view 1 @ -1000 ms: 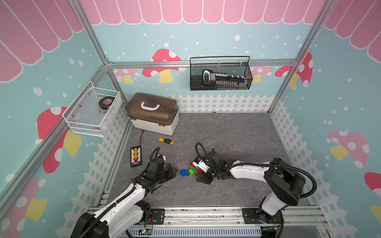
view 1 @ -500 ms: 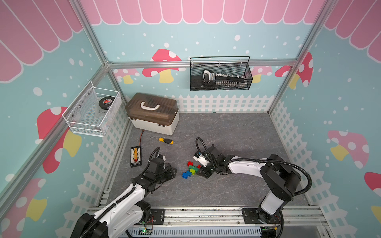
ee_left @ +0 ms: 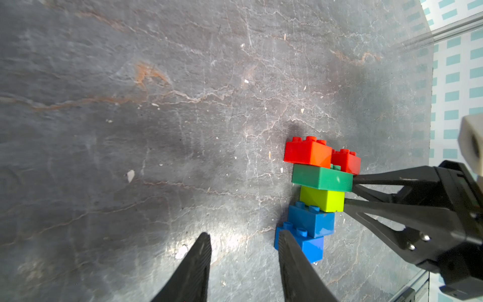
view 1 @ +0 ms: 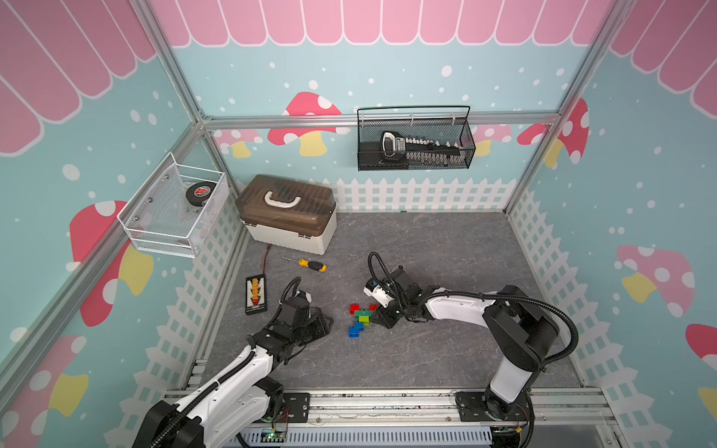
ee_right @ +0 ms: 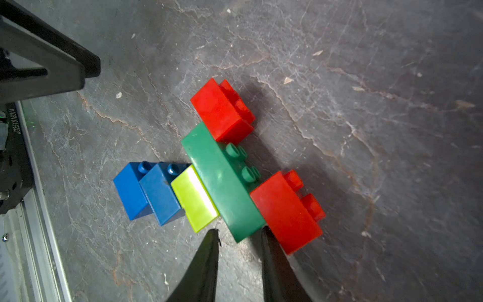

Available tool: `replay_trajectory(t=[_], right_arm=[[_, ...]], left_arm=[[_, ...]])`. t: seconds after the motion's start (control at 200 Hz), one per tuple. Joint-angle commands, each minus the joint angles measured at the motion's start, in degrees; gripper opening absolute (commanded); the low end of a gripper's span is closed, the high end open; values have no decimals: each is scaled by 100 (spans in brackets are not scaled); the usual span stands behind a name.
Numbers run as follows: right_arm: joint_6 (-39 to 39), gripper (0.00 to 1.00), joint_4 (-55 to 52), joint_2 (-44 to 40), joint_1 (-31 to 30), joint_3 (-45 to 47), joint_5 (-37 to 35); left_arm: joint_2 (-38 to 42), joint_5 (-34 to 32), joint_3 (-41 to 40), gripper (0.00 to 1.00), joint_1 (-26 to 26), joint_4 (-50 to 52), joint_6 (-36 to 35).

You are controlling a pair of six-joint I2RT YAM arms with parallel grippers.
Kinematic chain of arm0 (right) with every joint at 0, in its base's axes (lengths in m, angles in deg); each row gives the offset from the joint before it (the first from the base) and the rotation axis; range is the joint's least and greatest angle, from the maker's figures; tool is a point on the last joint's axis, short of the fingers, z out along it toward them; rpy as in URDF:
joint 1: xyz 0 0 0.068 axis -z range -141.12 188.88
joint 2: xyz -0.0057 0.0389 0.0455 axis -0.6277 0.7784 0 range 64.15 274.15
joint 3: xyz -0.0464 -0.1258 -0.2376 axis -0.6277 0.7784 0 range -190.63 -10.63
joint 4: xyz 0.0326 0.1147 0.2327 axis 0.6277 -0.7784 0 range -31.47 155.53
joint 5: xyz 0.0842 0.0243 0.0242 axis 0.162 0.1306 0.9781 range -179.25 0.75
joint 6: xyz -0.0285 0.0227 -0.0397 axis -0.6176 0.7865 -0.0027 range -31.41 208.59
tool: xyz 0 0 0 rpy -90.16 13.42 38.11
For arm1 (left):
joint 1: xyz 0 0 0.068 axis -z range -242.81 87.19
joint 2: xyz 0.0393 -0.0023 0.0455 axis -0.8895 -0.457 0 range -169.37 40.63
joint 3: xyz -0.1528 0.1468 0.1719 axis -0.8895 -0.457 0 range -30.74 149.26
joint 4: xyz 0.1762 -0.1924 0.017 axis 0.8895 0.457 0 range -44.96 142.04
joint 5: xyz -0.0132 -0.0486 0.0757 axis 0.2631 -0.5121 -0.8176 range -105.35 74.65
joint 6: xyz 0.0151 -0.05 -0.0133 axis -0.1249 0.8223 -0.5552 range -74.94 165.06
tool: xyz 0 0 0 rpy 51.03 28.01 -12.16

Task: Assemble the letter y with lego
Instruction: Adjust the lego brick at the center of the board.

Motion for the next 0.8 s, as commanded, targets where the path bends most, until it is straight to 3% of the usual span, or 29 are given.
replay_trajectory(t=[0.0,0.155,0.315,0.335,0.355,0.37,0.39,0.41,0.425,0.55,0.66,0.79], right_arm=[[-138,30,-160,-188,21,30,16],[-155,39,-372,-998,26,387,-413],[-146,60,-518,-2148,168,735,-1155],[-142,64,-535,-2311,198,766,-1238],[-140,94,-552,-2434,243,789,-1319],[-145,98,-557,-2522,283,791,-1373],[-146,99,-579,-2631,339,808,-1439],[-140,99,-589,-2741,398,818,-1504],[-132,99,-583,-2811,447,830,-1554],[-24,99,-625,-3314,866,845,-2308],[4,99,-749,-3422,1268,731,-3515],[593,99,-840,-3217,1987,566,-5389]], left_arm=[[13,-143,230,45,11,127,64],[9,-289,496,52,15,337,-39],[-146,-542,1097,69,7,603,-246],[-190,-592,1196,70,0,642,-281],[-241,-630,1296,72,-14,675,-314],[-277,-669,1386,73,-16,701,-330],[-342,-708,1505,74,-27,744,-366],[-414,-762,1630,95,-41,797,-404],[-460,-804,1725,99,-52,837,-428],[-1033,-1314,2665,99,-103,1286,-764],[-1545,-2460,3378,99,-121,1532,-1262],[-1832,-3484,3251,99,-241,283,-2473]])
